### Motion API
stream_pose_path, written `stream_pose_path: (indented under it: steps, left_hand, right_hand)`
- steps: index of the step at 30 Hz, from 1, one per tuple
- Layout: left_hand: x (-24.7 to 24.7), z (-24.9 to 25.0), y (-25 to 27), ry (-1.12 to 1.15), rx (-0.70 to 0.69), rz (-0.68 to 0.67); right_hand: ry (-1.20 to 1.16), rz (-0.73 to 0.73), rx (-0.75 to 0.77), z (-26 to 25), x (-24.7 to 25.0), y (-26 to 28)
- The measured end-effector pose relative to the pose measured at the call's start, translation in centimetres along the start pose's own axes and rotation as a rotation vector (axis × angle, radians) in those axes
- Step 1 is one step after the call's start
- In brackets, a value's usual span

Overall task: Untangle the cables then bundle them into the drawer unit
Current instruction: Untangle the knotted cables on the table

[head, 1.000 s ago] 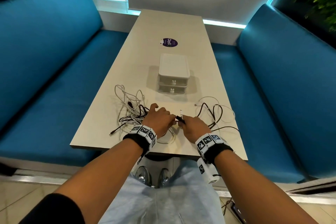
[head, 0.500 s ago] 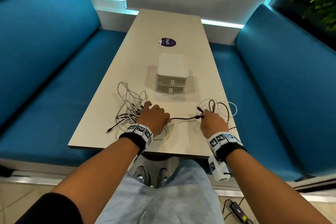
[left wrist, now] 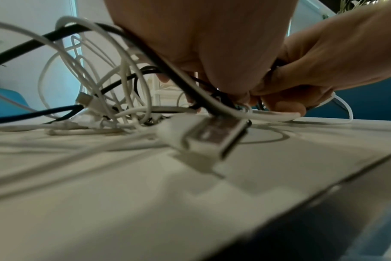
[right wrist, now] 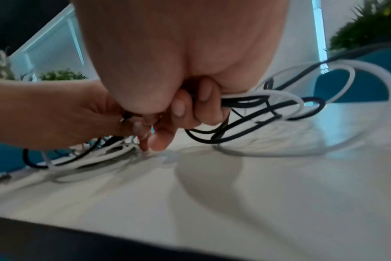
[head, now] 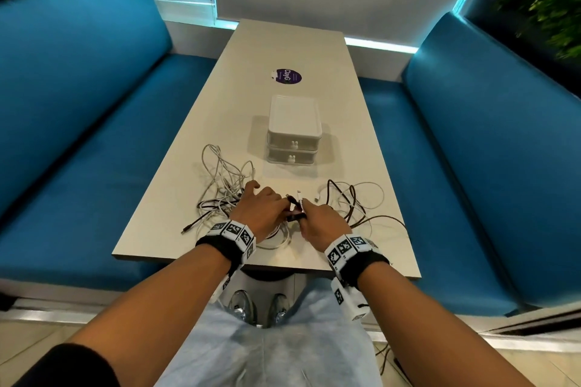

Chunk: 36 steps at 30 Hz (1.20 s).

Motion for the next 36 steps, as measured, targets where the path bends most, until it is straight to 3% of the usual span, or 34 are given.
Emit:
stream_pose_path:
  steps: [3, 6, 10, 15, 23, 31, 36]
  left_hand:
    - [0.1, -0.2, -0.1, -0.022, 0.009, 0.007]
    - [0.2, -0.5, -0.2, -0.035, 0.021, -0.006]
    - [0.1, -0.4, -0.2, -0.048, 0.033, -0.001]
    - [0.0, 0.0, -0.5, -0.032, 0.042, -0.025]
    - [0.0, 0.2, -0.5, -0.025, 0.055, -0.009]
    - [0.2, 0.2, -0.1, -0.054, 0.057, -0.010]
    - [0.2, 0.7, -0.4, -0.084, 0.020, -0.055]
  right_hand:
    - [0.236, 0.057, -0.004, 1.7, 0.9, 0.4]
    - [0.344, 0.075, -0.107, 4.4, 2.2, 1.0]
    - [0.322, 0.078, -0.314, 8.2, 3.9, 2.4]
    - [0.163, 0.107, -0.404, 8.0, 4.1, 2.7]
    - [0.043, 0.193, -0.201, 2.1, 3.5, 1.2]
    - [-0.098, 0.279, -0.354, 1.7, 4.0, 1.5]
    - [-0.201, 0.214, -0.348, 1.5, 3.9, 1.5]
Point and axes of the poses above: each hand's wrist, its own y-axis away from the middle knuckle, its own x-axis out of the back of the hand, z = x × y, the point moved 3 cm from there along -y, towards the middle knuckle, and after that the axes turned 3 degrees about z, right-handed, at the moved point
